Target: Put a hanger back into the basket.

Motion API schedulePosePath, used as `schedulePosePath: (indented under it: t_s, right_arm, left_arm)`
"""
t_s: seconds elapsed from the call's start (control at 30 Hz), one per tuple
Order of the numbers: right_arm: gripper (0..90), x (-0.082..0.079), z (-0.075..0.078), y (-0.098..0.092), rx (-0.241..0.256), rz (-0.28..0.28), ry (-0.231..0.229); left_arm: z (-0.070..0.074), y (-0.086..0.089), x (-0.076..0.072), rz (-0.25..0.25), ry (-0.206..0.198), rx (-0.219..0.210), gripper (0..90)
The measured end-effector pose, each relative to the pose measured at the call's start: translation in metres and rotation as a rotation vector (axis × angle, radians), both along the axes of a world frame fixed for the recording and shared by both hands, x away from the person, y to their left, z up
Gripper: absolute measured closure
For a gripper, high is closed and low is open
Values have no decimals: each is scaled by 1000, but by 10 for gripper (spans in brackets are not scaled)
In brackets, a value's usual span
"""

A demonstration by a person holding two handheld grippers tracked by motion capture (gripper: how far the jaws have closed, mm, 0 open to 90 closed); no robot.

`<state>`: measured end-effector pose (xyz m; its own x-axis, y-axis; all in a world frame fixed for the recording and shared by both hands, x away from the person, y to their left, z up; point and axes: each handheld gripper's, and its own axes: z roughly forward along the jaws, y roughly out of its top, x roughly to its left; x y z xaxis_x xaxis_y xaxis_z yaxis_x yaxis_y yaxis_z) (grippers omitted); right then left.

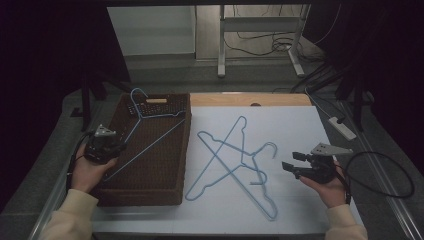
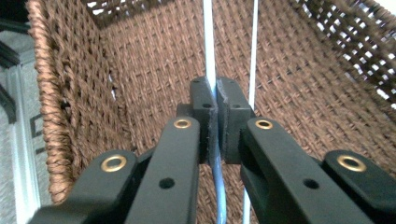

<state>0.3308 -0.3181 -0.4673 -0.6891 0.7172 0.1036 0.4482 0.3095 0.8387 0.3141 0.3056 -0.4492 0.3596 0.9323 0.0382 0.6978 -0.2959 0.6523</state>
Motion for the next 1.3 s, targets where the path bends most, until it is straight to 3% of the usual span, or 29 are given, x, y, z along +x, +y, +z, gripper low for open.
schedulePosePath:
  t_s: [0.03, 0.13, 0.4, 0.43, 0.47, 0.5, 0.53, 0.57, 0.6, 0.7, 0.87, 1.07, 1.3]
  right_arm:
    - [367, 0, 0, 0, 0, 0, 0]
    - [366, 0, 0, 0, 1, 0, 1]
    - [366, 0, 0, -1, 3, 1, 4]
    - [366, 0, 0, -2, 4, 1, 4]
    - [366, 0, 0, -2, 5, 0, 4]
    - [365, 0, 0, -2, 6, -2, 5]
    - [365, -1, 0, -2, 6, -2, 5]
    - [365, -1, 0, -2, 6, -2, 5]
    - [365, -1, 0, -3, 7, -1, 4]
    - [365, -2, 0, -4, 8, -3, 2]
    - [363, -2, 0, -5, 10, -4, 5]
    - [360, -3, 0, -3, 10, 1, 4]
    - [360, -3, 1, -3, 10, 3, 1]
  left_arm:
    - [0, 0, 0, 0, 0, 0, 862]
    - [-2, -4, 5, 12, 41, 52, 853]
    - [-11, -5, 14, 43, 126, 80, 837]
    - [-12, -6, 16, 32, 148, 80, 796]
    - [-13, -8, 16, 30, 140, 106, 738]
    - [-13, -10, 16, 35, 113, 139, 599]
    - [-12, -11, 16, 35, 97, 151, 563]
    - [-9, -12, 15, 28, 74, 142, 563]
    - [-3, -13, 11, 18, 24, 123, 472]
    - [9, -14, 2, -12, -39, 68, 379]
    - [25, -17, -17, -80, -127, -49, 345]
    - [32, -21, -37, -140, -196, -156, 343]
    - [30, -31, -49, -185, -217, -204, 339]
